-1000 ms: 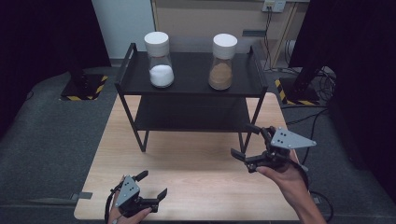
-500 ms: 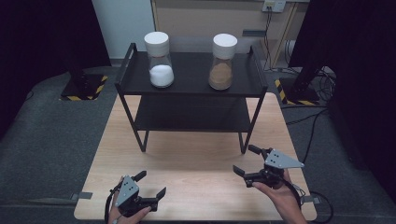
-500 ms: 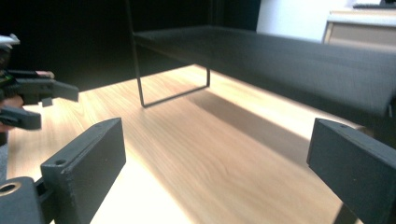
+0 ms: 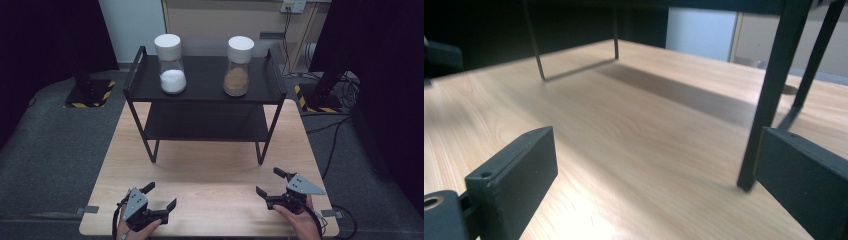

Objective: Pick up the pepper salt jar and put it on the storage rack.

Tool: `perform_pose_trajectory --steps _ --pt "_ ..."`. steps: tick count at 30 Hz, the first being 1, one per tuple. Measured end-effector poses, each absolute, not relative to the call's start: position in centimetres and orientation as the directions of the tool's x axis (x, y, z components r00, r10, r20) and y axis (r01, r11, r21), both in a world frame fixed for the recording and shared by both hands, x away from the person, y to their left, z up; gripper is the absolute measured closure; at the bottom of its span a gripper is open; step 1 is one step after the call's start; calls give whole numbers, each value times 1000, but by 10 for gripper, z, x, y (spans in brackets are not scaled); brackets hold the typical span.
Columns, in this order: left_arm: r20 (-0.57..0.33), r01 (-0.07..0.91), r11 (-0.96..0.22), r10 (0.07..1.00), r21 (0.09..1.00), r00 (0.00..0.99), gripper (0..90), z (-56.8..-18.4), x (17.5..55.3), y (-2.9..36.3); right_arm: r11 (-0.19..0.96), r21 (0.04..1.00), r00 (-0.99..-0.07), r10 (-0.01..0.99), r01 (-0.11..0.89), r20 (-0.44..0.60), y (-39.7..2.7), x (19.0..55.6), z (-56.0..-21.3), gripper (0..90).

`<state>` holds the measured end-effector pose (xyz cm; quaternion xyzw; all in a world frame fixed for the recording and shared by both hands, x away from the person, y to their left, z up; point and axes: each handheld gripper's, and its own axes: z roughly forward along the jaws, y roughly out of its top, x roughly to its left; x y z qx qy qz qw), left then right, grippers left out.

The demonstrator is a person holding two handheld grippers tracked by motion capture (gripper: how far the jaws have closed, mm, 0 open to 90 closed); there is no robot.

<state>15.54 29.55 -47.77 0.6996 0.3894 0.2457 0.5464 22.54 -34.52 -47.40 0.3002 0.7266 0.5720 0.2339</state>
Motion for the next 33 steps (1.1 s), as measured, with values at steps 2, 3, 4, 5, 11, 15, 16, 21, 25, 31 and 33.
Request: perform_pose_trajectory --steps 2,3,4,5,11,15,16,21,25,31,33 --pt "-79 276 -103 813 956 578 28 -478 155 295 150 973 -701 713 175 16 -348 222 -478 45" --pt "-78 275 -104 812 956 578 28 -478 155 295 155 972 -698 716 176 13 -348 220 -479 45" --pt "-75 274 -106 813 956 578 28 -478 155 295 165 970 -696 718 177 5 -349 218 -480 46" --pt "-75 274 -105 814 956 576 29 -478 155 294 173 968 -694 720 180 0 -349 216 -481 46" --pt "-68 268 -107 819 957 570 29 -478 155 294 155 966 -667 745 207 24 -354 207 -489 46" --pt "-75 271 -99 822 957 564 29 -478 155 293 154 965 -657 754 210 22 -354 204 -490 46" --pt "-71 269 -102 822 958 564 30 -477 155 293 158 964 -655 756 212 20 -354 203 -490 46" --pt "-61 261 -108 824 959 563 30 -475 154 292 180 960 -657 754 216 7 -356 202 -490 49" --pt "-69 261 -94 831 961 551 32 -475 153 292 163 964 -656 755 210 16 -357 200 -489 51" --pt "-61 259 -96 840 961 539 32 -473 153 293 152 966 -651 759 210 22 -362 197 -488 49" --pt "-56 258 -100 842 961 537 32 -472 154 292 138 968 -648 761 211 32 -364 196 -487 49"
